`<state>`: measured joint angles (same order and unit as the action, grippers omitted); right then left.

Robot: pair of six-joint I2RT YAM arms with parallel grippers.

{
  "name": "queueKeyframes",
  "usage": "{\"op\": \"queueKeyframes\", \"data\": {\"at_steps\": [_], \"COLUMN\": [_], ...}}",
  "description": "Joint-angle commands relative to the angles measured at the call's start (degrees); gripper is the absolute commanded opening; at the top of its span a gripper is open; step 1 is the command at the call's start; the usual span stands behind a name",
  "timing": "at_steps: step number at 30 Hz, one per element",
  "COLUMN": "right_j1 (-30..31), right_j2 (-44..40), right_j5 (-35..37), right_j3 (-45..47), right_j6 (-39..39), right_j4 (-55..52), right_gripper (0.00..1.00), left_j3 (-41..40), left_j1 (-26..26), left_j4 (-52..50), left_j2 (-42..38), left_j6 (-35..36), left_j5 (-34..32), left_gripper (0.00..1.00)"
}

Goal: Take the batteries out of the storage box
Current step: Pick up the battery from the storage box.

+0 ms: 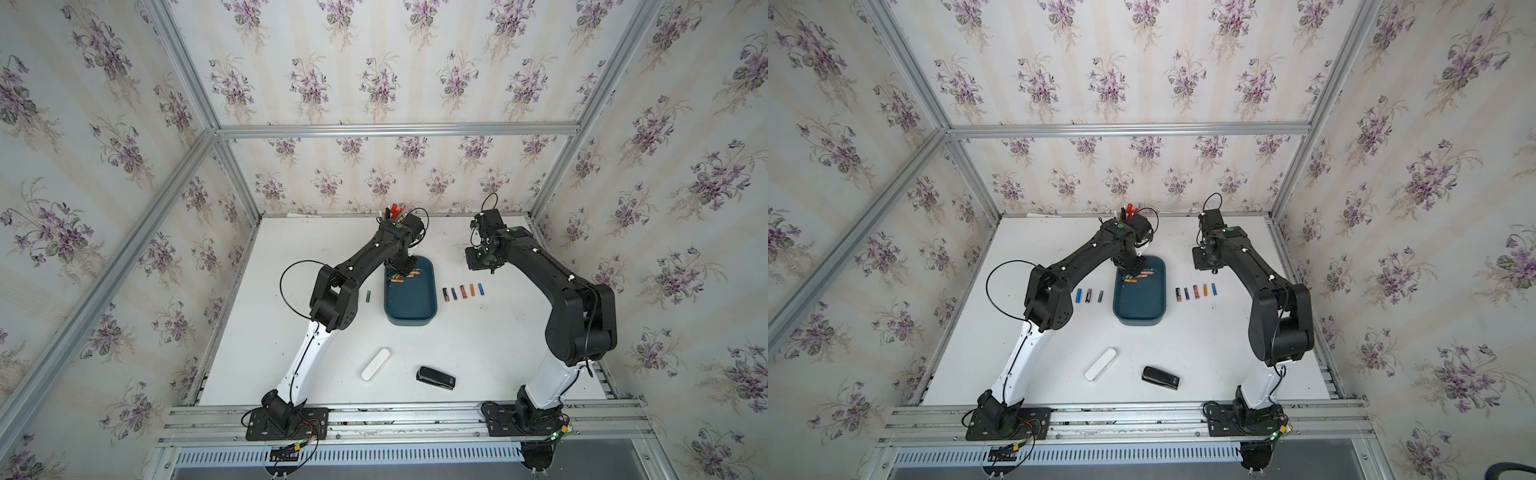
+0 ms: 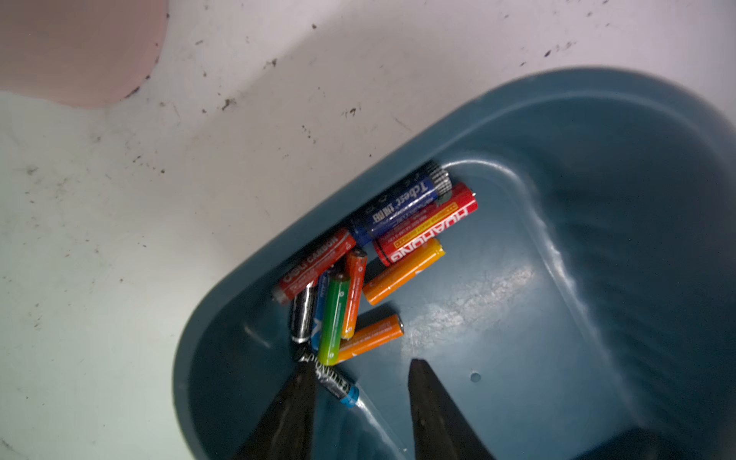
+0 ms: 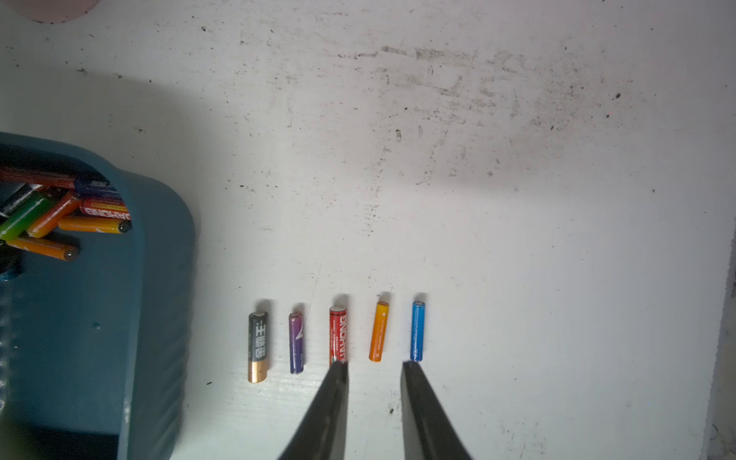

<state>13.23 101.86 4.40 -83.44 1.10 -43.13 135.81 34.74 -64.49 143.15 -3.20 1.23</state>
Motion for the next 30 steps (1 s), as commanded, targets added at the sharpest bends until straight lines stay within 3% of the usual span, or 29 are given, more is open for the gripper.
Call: {"op": "queueKeyframes", "data": {"at_steps": [1, 11, 25, 30], "right_j1": [0.1, 0.1, 0.1, 0.2], "right_j2": [0.5, 1.1, 0.8, 0.5], "right_j5": [0.2, 0.2, 0.5, 0.6], "right_j3": [-0.2, -0.3, -0.3, 0.0], "right_j6": [-0.7, -1.1, -1.1, -1.1], "right_j4": [0.5, 0.3, 0.2, 0.2], "right_gripper": [0.29, 0.29, 0.29, 0.29], "left_j3": [0.1, 0.1, 0.0, 0.0], "left_j1": [0.0, 0.0, 0.0, 0.1], "left_j4": [2.0, 2.2, 2.0, 1.9], "left_j2": [0.8, 3.6, 3.6, 3.1], "left_j6": [1.3, 1.4, 0.2, -0.1], "left_j5": [-1.0, -2.6, -1.3, -0.9], "left_gripper": [0.43, 0.42, 0.2, 0.17]}}
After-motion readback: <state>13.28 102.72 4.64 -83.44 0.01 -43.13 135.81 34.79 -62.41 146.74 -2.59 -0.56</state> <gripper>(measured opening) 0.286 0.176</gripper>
